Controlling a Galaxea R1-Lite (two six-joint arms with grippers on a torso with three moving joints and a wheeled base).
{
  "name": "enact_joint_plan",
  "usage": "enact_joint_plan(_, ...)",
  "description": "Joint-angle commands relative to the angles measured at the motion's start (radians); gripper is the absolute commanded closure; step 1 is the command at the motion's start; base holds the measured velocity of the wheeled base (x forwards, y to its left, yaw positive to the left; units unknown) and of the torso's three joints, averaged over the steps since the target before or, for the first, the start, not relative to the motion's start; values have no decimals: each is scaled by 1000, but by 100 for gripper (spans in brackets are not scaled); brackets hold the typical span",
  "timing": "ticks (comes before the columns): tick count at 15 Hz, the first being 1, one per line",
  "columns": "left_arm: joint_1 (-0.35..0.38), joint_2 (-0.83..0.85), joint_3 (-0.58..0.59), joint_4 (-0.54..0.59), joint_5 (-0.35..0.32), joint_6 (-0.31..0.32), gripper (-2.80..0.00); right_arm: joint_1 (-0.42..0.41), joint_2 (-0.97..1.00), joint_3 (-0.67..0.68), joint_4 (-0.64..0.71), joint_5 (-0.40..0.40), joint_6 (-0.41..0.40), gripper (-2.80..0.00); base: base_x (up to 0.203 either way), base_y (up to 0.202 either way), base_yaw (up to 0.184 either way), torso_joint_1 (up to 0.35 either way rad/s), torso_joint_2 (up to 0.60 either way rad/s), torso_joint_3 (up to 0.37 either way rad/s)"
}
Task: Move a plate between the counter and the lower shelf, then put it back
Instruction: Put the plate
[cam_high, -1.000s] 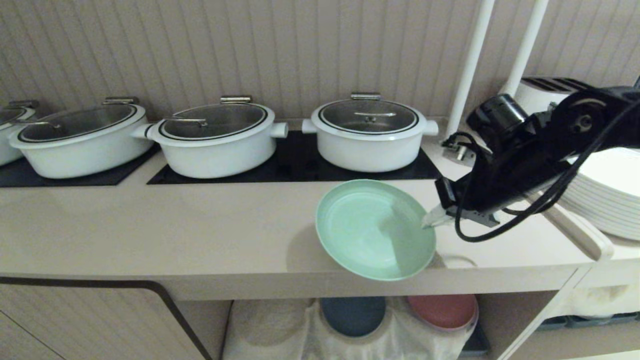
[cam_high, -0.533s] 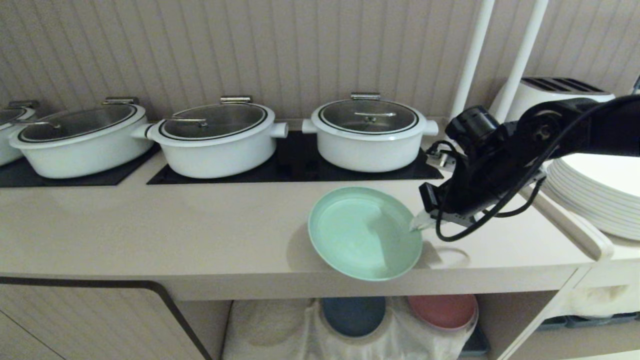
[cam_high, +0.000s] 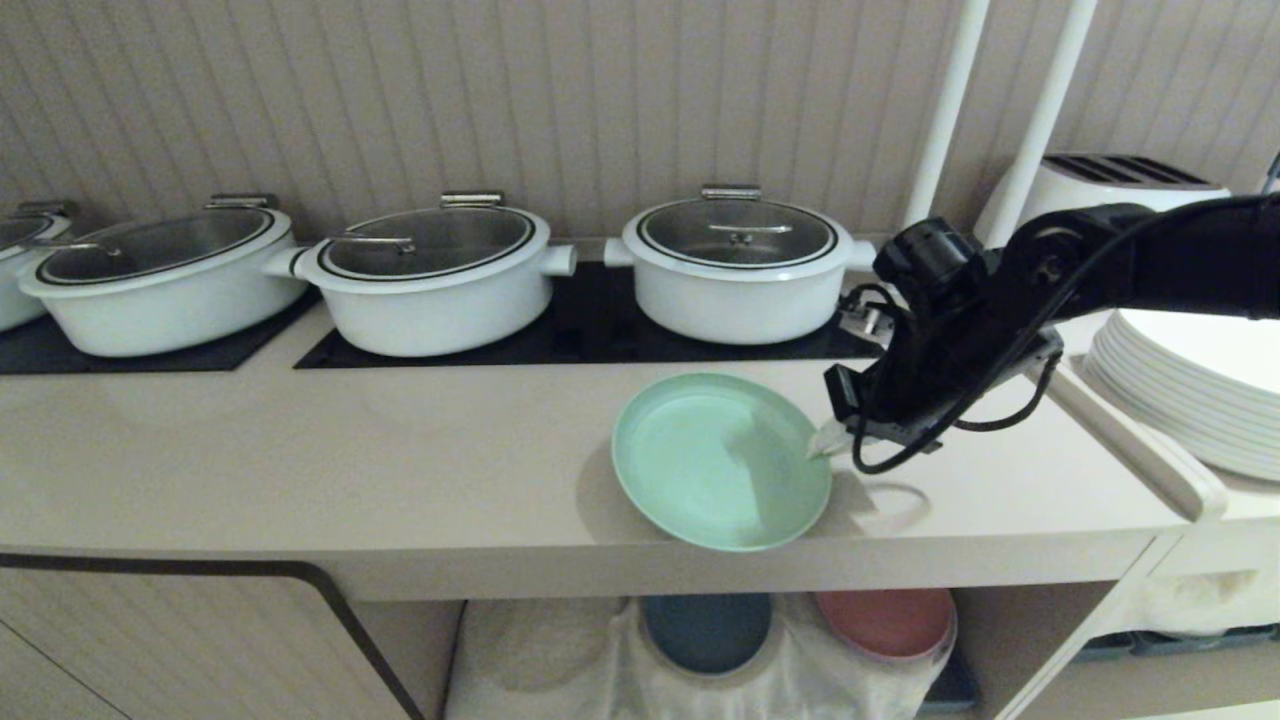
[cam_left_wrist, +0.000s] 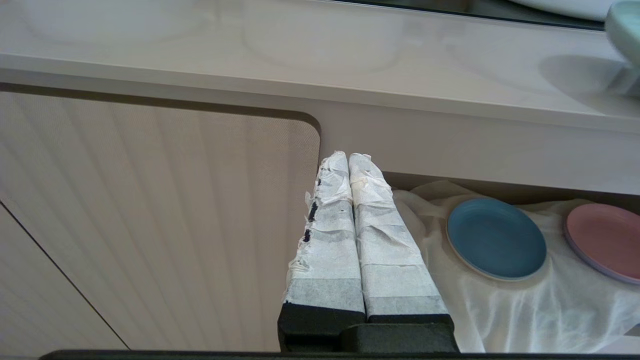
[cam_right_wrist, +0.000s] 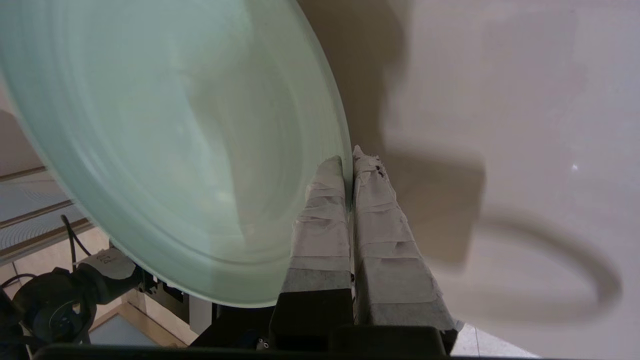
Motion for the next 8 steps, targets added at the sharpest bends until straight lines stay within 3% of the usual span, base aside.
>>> enact_joint_plan(1, 0, 0, 0, 0, 1, -1, 0, 0, 10, -2, 5, 2, 1, 0, 0, 0, 0, 0, 0, 0)
enact_joint_plan(8, 0, 0, -1, 0, 1, -1, 0, 1, 54, -53, 16, 2, 24, 0, 0, 0, 0, 0, 0, 0)
